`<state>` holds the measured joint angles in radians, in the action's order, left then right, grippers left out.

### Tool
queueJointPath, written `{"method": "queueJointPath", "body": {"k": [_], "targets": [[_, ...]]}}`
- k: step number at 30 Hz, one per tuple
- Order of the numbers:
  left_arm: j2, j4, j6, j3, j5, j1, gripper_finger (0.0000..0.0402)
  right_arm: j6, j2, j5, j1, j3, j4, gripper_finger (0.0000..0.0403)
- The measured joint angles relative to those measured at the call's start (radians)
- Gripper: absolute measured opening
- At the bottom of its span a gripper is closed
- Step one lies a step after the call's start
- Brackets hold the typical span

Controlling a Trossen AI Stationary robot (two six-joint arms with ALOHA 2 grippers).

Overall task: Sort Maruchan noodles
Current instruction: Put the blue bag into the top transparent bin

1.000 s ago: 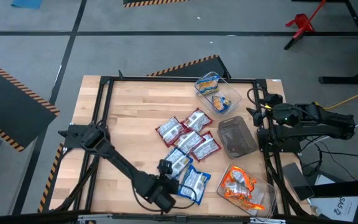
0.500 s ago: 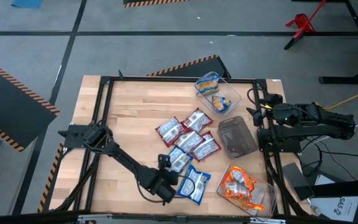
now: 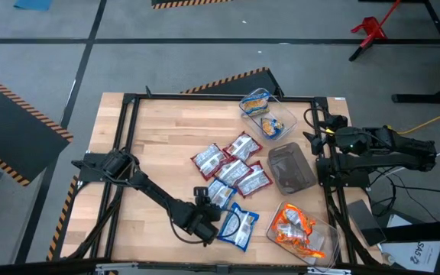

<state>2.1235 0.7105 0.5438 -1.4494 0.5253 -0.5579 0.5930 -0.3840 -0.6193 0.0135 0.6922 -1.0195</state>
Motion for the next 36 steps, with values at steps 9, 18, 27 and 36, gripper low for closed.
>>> {"method": "queueJointPath", "body": {"k": [9,18,27,36], "targets": [[0.001,0.012,0.093,-0.026,-0.03,-0.018,0.0044,0.0,0.0,0.0,0.0,0.0,0.0,0.0351],[0.006,0.156,0.085,-0.203,-0.053,-0.027,0.0004,0.0,0.0,0.0,0.0,0.0,0.0,0.0351],[-0.016,0.242,-0.051,-0.34,-0.003,0.037,0.0002,0.0,0.0,0.001,0.0,0.0,0.0,0.0351],[-0.172,0.172,-0.214,-0.341,-0.02,0.199,0.0001,0.0,0.0,0.002,0.0,0.0,-0.001,0.0351]]}}
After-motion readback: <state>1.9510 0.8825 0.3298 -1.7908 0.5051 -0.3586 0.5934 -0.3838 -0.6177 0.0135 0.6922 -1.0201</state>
